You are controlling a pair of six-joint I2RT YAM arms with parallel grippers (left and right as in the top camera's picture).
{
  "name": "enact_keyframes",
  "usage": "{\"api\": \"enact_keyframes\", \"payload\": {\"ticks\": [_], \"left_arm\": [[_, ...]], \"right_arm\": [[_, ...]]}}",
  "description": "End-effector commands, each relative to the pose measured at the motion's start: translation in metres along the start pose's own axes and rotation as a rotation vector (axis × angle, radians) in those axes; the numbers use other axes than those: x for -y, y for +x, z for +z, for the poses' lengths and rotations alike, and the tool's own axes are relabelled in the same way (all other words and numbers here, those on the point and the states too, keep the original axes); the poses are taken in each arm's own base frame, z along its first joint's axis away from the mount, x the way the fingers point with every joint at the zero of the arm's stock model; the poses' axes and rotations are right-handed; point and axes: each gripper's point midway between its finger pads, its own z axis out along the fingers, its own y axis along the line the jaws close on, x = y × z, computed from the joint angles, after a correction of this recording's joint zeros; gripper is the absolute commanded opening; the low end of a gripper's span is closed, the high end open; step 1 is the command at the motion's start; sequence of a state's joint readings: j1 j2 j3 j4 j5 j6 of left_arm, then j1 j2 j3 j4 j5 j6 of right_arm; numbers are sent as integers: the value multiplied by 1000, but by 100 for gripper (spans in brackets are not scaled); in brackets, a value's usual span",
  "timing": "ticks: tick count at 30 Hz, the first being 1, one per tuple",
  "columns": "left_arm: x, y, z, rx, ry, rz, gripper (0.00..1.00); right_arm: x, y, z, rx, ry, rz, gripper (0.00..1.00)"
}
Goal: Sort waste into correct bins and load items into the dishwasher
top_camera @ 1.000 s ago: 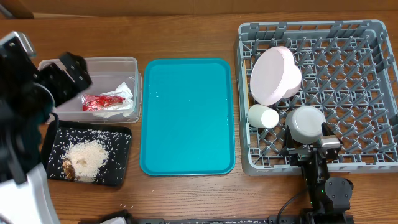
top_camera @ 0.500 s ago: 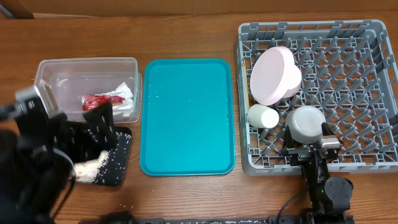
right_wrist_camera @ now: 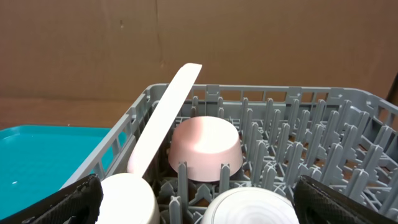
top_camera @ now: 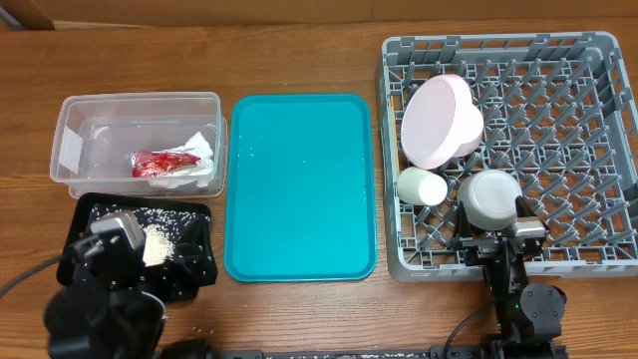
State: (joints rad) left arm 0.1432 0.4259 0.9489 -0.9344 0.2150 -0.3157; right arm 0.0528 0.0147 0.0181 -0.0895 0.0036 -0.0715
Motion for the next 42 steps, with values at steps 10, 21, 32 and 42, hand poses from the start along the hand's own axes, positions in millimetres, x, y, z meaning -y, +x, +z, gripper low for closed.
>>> {"api": "enact_keyframes", "payload": {"ticks": [10, 21, 32, 42], "left_arm": [[-3, -11, 34, 498, 196, 23, 100], [-39, 27, 68, 557, 96, -21, 100], [-73, 90, 108, 355, -49, 131, 100], [-61, 94, 109, 342, -41, 381, 100]], "right_arm": [[0, 1, 0, 7, -2, -4, 100], [0, 1, 0, 7, -2, -4, 100], [0, 1, 0, 7, -2, -4, 100], [0, 1, 0, 7, -2, -4, 100]]}}
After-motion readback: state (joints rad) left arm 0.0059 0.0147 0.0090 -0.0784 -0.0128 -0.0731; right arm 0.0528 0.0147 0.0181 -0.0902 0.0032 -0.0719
